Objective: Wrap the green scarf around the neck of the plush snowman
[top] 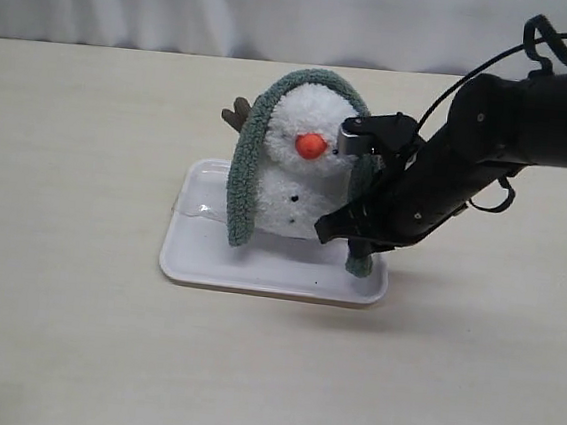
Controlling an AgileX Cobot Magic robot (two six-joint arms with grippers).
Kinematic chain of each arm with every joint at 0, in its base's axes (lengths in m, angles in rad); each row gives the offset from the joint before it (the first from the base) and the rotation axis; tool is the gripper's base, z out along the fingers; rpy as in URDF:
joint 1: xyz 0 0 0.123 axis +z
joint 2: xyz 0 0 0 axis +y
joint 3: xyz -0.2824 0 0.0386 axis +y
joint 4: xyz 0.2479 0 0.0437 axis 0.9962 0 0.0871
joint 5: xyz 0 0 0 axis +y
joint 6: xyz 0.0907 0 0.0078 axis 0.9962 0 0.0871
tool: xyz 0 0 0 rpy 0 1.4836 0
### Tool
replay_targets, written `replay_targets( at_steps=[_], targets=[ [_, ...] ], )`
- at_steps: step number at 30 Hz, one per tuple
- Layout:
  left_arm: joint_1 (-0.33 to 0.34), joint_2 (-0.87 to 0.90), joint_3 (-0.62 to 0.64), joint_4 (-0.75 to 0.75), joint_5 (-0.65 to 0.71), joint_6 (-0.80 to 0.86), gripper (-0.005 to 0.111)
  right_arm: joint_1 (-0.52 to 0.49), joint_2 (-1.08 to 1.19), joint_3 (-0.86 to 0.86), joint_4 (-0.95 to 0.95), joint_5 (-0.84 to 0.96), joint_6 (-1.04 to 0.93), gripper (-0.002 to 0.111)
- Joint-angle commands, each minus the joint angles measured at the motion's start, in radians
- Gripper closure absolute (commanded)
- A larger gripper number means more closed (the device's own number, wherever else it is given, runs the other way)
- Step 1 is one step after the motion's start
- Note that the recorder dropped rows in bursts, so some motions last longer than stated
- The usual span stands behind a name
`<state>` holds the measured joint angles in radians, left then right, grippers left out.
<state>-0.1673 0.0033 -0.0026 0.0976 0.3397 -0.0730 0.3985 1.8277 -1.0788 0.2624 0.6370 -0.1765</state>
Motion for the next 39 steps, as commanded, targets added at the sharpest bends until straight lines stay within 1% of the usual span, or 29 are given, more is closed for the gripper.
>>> replay_targets(
  at_steps=[1,3,4,6,8,10,11,13,20,23,26,29,31,34,37,39],
  targets=[
    [-0.008,-0.003,0.003,-0.005,-0.012,-0.003,0.107,-0.001,-0.002,-0.001,0.014,-0.077,-0.017,0.104],
    [-0.008,-0.003,0.003,-0.005,-0.012,-0.003,0.107,-0.001,-0.002,-0.001,0.018,-0.103,-0.019,0.102],
    [-0.008,-0.003,0.003,-0.005,-0.012,-0.003,0.107,-0.001,-0.002,-0.001,0.021,-0.105,-0.019,0.099],
    [-0.008,-0.003,0.003,-0.005,-0.012,-0.003,0.107,-0.001,-0.004,-0.001,0.021,-0.101,-0.019,0.088],
    [-0.008,-0.003,0.003,-0.005,-0.012,-0.003,0.107,-0.001,-0.004,-0.001,0.056,-0.067,-0.024,0.074],
    [-0.008,-0.003,0.003,-0.005,-0.012,-0.003,0.107,-0.001,-0.004,-0.001,0.111,-0.019,-0.056,0.064],
    [-0.008,-0.003,0.003,-0.005,-0.012,-0.003,0.107,-0.001,-0.006,-0.001,0.146,0.015,-0.096,0.06],
    [-0.008,-0.003,0.003,-0.005,-0.012,-0.003,0.107,-0.001,-0.01,-0.001,0.193,0.076,-0.163,0.058],
    [-0.008,-0.003,0.003,-0.005,-0.012,-0.003,0.107,-0.001,-0.098,-0.001,0.2,0.185,-0.181,0.058],
    [-0.008,-0.003,0.003,-0.005,-0.012,-0.003,0.107,-0.001,-0.15,-0.001,0.2,0.233,-0.144,0.058],
    [-0.008,-0.003,0.003,-0.005,-0.012,-0.003,0.107,-0.001,-0.195,-0.001,0.221,0.336,-0.122,0.058],
    [-0.008,-0.003,0.003,-0.005,-0.012,-0.003,0.107,-0.001,-0.229,-0.001,0.266,0.424,-0.15,0.058],
    [-0.008,-0.003,0.003,-0.003,-0.012,-0.003,0.107,-0.001,-0.249,-0.001,0.271,0.432,-0.185,0.059],
    [-0.008,-0.003,0.003,0.007,-0.012,-0.003,0.107,-0.001,-0.29,-0.01,0.254,0.337,-0.227,0.065],
    [-0.008,-0.003,0.003,0.007,-0.012,-0.003,0.107,-0.001,-0.32,-0.044,0.228,0.164,-0.22,0.076],
    [-0.008,-0.003,0.003,0.007,-0.012,-0.003,0.107,-0.001,-0.323,-0.073,0.228,0.041,-0.195,0.086]
  ],
)
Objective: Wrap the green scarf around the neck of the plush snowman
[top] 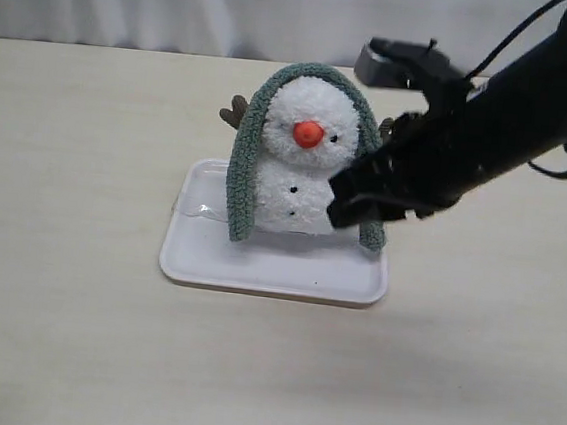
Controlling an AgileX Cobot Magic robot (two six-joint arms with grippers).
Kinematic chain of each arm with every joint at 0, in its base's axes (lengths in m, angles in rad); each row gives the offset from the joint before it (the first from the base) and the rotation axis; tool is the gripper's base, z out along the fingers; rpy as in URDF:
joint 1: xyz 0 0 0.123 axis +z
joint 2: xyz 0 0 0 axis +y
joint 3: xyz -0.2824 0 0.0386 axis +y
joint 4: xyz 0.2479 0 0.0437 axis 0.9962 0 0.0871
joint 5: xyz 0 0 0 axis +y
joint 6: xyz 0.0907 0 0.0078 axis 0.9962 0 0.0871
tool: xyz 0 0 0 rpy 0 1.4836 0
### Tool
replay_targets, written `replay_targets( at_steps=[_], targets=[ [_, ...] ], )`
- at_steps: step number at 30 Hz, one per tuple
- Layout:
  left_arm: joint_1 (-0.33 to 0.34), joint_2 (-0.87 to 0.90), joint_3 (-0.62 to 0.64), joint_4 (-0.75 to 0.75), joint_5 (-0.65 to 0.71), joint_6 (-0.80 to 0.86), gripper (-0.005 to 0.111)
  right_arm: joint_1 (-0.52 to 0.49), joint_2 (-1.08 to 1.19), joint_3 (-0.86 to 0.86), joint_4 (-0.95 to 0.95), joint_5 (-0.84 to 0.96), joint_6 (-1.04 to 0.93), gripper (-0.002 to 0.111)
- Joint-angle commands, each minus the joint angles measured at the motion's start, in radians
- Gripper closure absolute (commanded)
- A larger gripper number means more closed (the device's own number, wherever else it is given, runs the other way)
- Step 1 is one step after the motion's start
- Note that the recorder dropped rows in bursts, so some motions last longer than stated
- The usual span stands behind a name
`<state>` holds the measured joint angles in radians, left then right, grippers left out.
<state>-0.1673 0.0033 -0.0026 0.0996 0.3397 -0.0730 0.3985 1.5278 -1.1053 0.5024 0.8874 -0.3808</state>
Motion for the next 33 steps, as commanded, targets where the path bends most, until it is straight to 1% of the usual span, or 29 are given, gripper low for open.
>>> replay_targets(
  at_steps=[1,3,8,12,15,18,23,33],
  targets=[
    [-0.008,-0.003,0.003,0.005,-0.012,-0.003,0.107,-0.001,-0.019,-0.064,-0.018,-0.255,0.012,0.092],
    [-0.008,-0.003,0.003,0.005,-0.012,-0.003,0.107,-0.001,0.002,-0.101,-0.049,-0.297,0.014,0.104],
    [-0.008,-0.003,0.003,0.005,-0.012,-0.003,0.107,-0.001,0.118,-0.234,-0.196,-0.273,0.145,0.104],
    [-0.008,-0.003,0.003,0.005,-0.012,-0.003,0.107,-0.001,0.224,-0.332,-0.236,-0.229,0.165,0.104],
    [-0.008,-0.003,0.003,0.005,-0.012,-0.003,0.107,-0.001,0.282,-0.38,-0.244,-0.21,0.165,0.104],
    [-0.008,-0.003,0.003,0.005,-0.012,-0.003,0.107,-0.001,0.327,-0.42,-0.3,-0.211,0.195,0.104],
    [-0.008,-0.003,0.003,0.005,-0.012,-0.003,0.107,-0.001,0.374,-0.44,-0.415,-0.27,0.289,0.104],
    [-0.008,-0.003,0.003,0.005,-0.012,-0.003,0.107,-0.001,0.397,-0.441,-0.421,-0.404,0.296,0.104]
  ],
)
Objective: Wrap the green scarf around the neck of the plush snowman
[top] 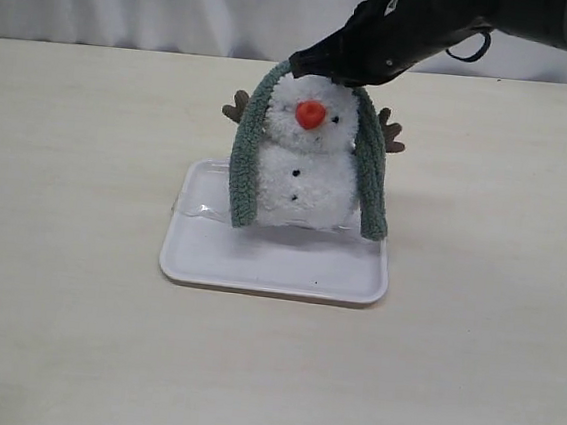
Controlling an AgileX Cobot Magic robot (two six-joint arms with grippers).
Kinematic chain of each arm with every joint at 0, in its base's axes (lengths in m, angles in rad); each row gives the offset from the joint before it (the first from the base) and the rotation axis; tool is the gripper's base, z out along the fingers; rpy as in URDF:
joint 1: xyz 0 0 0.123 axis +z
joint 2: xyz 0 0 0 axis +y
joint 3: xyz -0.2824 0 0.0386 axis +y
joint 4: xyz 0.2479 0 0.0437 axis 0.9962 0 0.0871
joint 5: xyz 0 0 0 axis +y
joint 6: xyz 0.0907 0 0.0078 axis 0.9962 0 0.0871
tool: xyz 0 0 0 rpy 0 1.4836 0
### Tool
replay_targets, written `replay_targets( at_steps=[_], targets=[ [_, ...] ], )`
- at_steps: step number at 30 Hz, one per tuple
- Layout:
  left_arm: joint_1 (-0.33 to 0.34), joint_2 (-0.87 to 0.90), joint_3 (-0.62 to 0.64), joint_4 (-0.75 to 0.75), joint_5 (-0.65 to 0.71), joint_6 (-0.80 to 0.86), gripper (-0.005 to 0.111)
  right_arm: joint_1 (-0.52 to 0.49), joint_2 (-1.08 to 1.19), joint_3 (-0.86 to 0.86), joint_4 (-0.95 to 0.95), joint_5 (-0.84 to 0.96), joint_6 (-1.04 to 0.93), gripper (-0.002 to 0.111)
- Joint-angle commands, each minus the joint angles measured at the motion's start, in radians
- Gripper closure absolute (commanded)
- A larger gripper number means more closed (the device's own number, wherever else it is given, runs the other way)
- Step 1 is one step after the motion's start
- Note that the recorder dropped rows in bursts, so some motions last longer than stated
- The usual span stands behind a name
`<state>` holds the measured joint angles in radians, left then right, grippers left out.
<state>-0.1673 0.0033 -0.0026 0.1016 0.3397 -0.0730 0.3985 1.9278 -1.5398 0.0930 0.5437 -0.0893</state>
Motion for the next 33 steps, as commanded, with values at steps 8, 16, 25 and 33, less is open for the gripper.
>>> replay_targets(
  at_steps=[8,16,25,33],
  targets=[
    [-0.008,-0.003,0.003,0.003,-0.012,-0.003,0.107,-0.001,0.031,-0.006,-0.005,-0.074,0.005,0.104],
    [-0.008,-0.003,0.003,0.003,-0.012,-0.003,0.107,-0.001,0.047,-0.016,-0.005,-0.045,0.005,0.104],
    [-0.008,-0.003,0.003,0.003,-0.012,-0.003,0.107,-0.001,0.027,-0.153,0.022,0.171,-0.061,0.099],
    [-0.008,-0.003,0.003,0.003,-0.012,-0.003,0.107,-0.001,-0.051,-0.19,0.216,0.401,-0.274,0.077]
  ],
)
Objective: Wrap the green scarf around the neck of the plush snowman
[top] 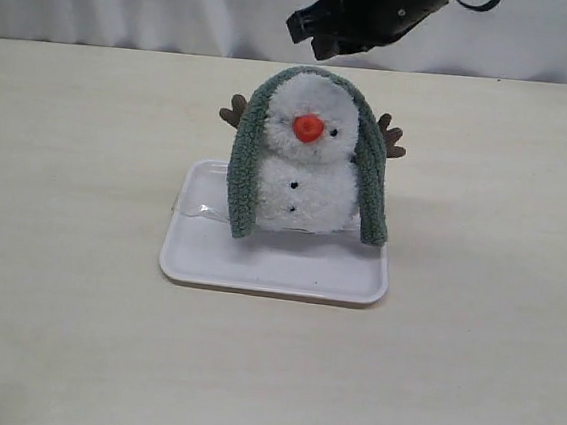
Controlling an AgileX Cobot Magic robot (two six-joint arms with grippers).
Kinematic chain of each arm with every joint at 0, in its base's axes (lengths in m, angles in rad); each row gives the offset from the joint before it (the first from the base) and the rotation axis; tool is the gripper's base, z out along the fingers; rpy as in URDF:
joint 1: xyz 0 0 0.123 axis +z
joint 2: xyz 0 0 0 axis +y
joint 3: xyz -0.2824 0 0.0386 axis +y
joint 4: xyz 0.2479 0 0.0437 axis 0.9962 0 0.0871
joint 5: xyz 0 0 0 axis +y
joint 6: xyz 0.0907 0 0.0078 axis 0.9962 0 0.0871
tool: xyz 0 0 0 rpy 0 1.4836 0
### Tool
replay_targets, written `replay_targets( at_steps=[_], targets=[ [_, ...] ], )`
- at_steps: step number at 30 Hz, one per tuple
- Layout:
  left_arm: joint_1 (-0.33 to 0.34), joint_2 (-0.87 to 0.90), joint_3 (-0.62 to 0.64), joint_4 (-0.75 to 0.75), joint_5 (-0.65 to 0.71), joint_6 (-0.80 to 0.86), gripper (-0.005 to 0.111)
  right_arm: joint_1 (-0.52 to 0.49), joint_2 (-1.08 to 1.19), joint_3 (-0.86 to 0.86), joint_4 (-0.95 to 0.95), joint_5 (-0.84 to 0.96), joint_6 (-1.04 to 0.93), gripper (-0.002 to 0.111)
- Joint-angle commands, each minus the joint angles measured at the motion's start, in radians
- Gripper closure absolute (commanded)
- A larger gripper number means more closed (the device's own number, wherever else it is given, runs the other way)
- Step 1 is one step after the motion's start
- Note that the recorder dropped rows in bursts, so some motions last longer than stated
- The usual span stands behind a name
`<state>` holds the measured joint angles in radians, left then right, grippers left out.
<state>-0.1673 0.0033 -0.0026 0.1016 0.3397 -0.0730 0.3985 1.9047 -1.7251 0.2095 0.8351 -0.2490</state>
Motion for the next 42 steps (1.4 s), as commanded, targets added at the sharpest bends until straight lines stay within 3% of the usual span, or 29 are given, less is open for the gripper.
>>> replay_targets(
  at_steps=[1,5,10,14,20,22,24,27,30,31,37,40,42],
  targets=[
    [-0.008,-0.003,0.003,0.003,-0.012,-0.003,0.107,-0.001,-0.026,-0.002,0.099,0.118,-0.115,0.077],
    [-0.008,-0.003,0.003,0.003,-0.012,-0.003,0.107,-0.001,-0.022,0.056,0.053,0.005,-0.082,0.082],
    [-0.008,-0.003,0.003,0.003,-0.012,-0.003,0.107,-0.001,-0.022,0.138,0.02,-0.179,-0.001,0.104],
    [-0.008,-0.003,0.003,0.003,-0.012,-0.003,0.107,-0.001,-0.022,0.19,0.013,-0.223,-0.021,0.104],
    [-0.008,-0.003,0.003,0.011,-0.012,-0.003,0.107,-0.001,-0.022,0.253,0.009,-0.147,-0.078,0.104],
    [-0.008,-0.003,0.003,0.074,-0.024,-0.003,0.107,-0.001,-0.022,0.268,0.009,-0.11,-0.08,0.104],
    [-0.008,-0.003,0.003,0.071,-0.14,-0.008,0.107,-0.001,-0.022,0.273,0.009,-0.09,-0.08,0.104],
    [-0.008,-0.003,0.003,-0.162,-0.362,-0.013,0.107,-0.001,-0.022,0.273,0.013,-0.045,-0.08,0.104],
    [-0.008,-0.003,0.003,-0.166,-0.564,-0.027,0.107,-0.001,-0.022,0.273,0.013,-0.036,-0.08,0.104],
    [-0.008,-0.003,0.003,-0.166,-0.597,-0.103,0.107,-0.001,-0.022,0.273,0.013,-0.04,-0.078,0.104],
    [-0.008,0.081,-0.05,0.204,-0.684,-0.482,0.107,-0.001,-0.022,0.273,0.013,-0.04,-0.075,0.104],
    [-0.008,0.261,-0.101,0.508,-0.769,-0.691,0.107,-0.001,-0.022,0.273,0.013,-0.038,-0.076,0.104],
    [-0.008,0.418,-0.12,0.649,-0.907,-0.725,0.107,-0.001,-0.022,0.273,0.013,-0.038,-0.076,0.104]
  ],
)
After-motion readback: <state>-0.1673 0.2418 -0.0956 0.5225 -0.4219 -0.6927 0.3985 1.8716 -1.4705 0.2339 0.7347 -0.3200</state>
